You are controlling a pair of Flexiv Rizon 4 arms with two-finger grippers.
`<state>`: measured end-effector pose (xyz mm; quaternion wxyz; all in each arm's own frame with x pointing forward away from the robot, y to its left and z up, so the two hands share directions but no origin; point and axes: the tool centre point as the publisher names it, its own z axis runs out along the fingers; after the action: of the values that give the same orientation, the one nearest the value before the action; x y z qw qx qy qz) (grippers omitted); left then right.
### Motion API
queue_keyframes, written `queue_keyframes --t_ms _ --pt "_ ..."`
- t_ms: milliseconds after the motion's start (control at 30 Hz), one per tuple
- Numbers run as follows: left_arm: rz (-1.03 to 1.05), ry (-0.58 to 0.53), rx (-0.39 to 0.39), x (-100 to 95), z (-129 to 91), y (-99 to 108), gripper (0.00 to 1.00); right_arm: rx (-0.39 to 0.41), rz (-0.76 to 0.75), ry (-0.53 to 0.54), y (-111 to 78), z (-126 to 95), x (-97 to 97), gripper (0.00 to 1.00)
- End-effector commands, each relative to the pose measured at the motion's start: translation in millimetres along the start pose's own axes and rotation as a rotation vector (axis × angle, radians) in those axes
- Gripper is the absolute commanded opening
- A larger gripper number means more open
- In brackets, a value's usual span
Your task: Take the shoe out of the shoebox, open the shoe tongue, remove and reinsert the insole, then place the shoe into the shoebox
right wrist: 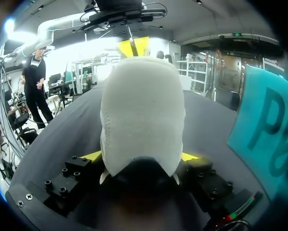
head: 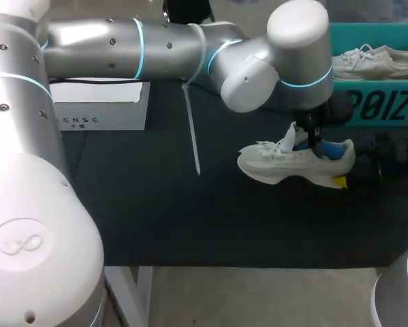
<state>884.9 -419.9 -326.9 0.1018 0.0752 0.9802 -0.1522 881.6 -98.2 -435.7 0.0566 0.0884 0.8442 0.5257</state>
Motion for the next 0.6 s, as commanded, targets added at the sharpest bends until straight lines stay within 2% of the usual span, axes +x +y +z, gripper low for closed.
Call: queue_keyframes --t_ms 33,267,600 --pt "0.015 0.0 0.02 12.4 -1.1 -3.9 0.0 0.003 0.002 -0.001 -10.7 7.8 2.0 0.0" --pt "0.064 -0.005 0.058 24.1 -8.0 -19.9 0.0 0.003 0.002 -0.001 -10.7 7.8 2.0 0.0" --pt "0.153 -0.029 0.133 43.0 -28.7 -38.5 0.0 0.003 0.002 -0.001 -10.7 7.8 2.0 0.0"
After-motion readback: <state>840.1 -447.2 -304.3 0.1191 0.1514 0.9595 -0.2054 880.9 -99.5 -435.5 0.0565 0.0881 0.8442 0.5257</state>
